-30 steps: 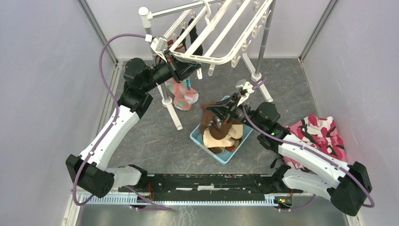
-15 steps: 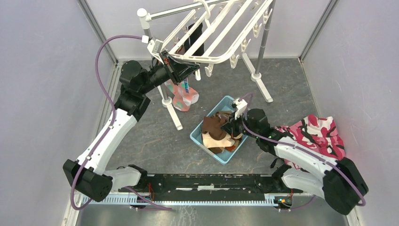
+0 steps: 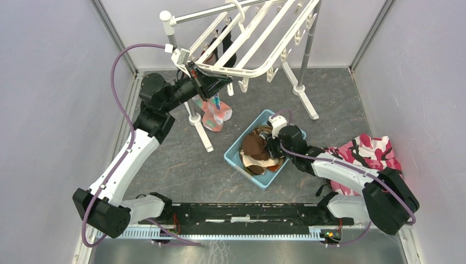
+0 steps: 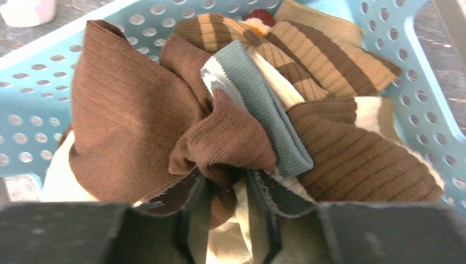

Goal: Remove the socks clipped to the hanger
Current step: Place the sock in the bin.

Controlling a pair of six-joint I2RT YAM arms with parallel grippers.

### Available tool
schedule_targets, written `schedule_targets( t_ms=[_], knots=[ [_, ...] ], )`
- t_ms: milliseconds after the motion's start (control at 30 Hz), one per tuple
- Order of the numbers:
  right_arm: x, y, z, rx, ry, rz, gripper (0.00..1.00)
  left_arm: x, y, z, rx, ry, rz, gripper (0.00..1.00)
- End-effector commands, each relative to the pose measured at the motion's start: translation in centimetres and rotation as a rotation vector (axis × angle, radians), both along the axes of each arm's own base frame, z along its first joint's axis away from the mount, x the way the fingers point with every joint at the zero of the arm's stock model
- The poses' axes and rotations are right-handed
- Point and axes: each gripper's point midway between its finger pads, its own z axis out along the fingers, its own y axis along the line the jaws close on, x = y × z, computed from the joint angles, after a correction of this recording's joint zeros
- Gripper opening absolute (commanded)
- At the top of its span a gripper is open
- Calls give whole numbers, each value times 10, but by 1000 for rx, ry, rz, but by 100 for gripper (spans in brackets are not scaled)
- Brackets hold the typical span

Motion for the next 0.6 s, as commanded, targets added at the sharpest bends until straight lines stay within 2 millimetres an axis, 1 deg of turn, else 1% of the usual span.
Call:
schedule_targets(
  t_ms=[0,67,200,267,300,367,400,433,500,567],
  knots=[
    [6,-20,33,-94,-89,-8,45,-21,0,9,3,-52,-59,2],
    [5,-16,60,-60,-125,17,48,-21,0,9,4,-50,-58,2],
    [0,-12,117,1,-196,55,50,-21,0,10,3,-52,-59,2],
    [-3,-9,138,29,-218,75,50,-22,0,11,3,-55,-60,2],
    [-4,-7,144,40,-222,86,49,-21,0,11,3,-56,-58,2],
    [-2,-1,152,68,-229,96,47,-22,0,11,3,-56,-58,2],
    [0,1,151,77,-227,91,44,-22,0,11,4,-57,-59,2],
    [3,3,148,87,-223,83,39,-22,0,11,3,-58,-59,2],
    [8,15,140,130,-211,110,29,-22,0,10,5,-55,-59,2],
    [13,26,123,174,-190,138,20,-22,0,10,5,-52,-59,2]
  ],
)
